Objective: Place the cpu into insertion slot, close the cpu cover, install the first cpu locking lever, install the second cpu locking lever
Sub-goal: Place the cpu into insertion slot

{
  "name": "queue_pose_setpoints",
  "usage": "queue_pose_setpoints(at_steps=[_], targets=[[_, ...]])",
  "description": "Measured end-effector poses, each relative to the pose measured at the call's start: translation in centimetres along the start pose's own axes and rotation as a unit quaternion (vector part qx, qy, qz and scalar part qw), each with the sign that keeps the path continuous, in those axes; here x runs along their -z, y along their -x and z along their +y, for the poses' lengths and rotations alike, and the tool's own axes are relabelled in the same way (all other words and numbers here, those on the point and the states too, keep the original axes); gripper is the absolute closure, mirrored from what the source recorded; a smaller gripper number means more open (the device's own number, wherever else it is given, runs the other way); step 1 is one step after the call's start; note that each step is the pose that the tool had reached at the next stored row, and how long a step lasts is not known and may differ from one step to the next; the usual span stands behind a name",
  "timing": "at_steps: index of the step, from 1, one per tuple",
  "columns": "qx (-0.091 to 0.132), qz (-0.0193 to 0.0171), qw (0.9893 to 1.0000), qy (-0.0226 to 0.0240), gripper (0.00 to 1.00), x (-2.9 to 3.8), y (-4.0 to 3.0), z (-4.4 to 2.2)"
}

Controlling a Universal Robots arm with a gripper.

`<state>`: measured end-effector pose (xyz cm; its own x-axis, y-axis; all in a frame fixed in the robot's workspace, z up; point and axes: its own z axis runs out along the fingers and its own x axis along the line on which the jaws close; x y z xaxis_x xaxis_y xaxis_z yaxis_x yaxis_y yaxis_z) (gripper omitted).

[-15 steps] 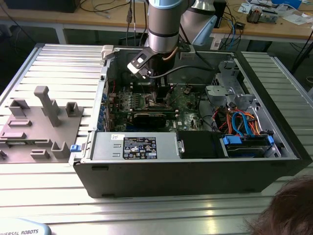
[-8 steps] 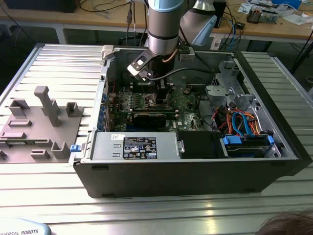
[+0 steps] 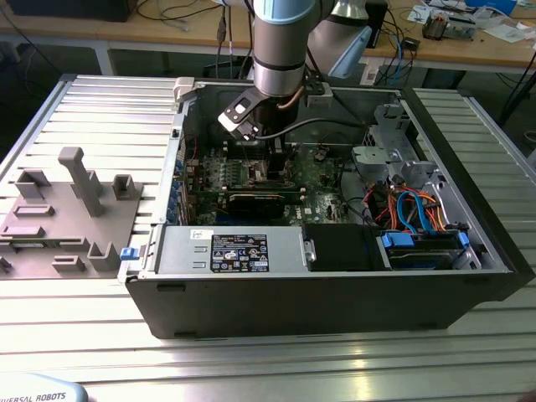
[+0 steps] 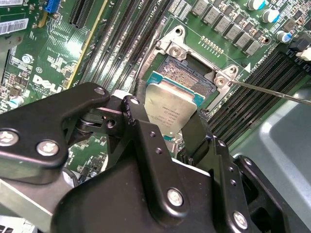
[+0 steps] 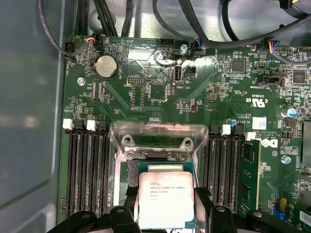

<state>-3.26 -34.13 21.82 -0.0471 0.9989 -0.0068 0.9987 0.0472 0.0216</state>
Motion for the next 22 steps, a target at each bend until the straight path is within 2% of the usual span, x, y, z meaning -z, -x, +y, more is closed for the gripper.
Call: queue_pose_setpoints(at_steps=[4,7,8,10,11,16,22], targets=[[0.000,0.0000,1.0000,-0.0001,0.46,-0.02,-0.12,0.00],[0.000,-0.0001,1.0000,0.0000,0.46,-0.02,-0.65,0.03],[-0.001,-0.0014,1.0000,-0.0001,0.46,-0.01,-0.85,0.04],[-0.011,-0.0092,0.9999,-0.0005,0.46,-0.13,-0.86,0.04],[-0.018,-0.0116,0.9998,-0.0007,0.46,-0.20,-0.86,0.04],[-0.023,-0.0116,0.9997,-0.0008,0.46,-0.31,-0.88,-0.35],[-0.023,-0.0116,0.9997,-0.0008,0.46,-0.40,-0.88,-0.48]])
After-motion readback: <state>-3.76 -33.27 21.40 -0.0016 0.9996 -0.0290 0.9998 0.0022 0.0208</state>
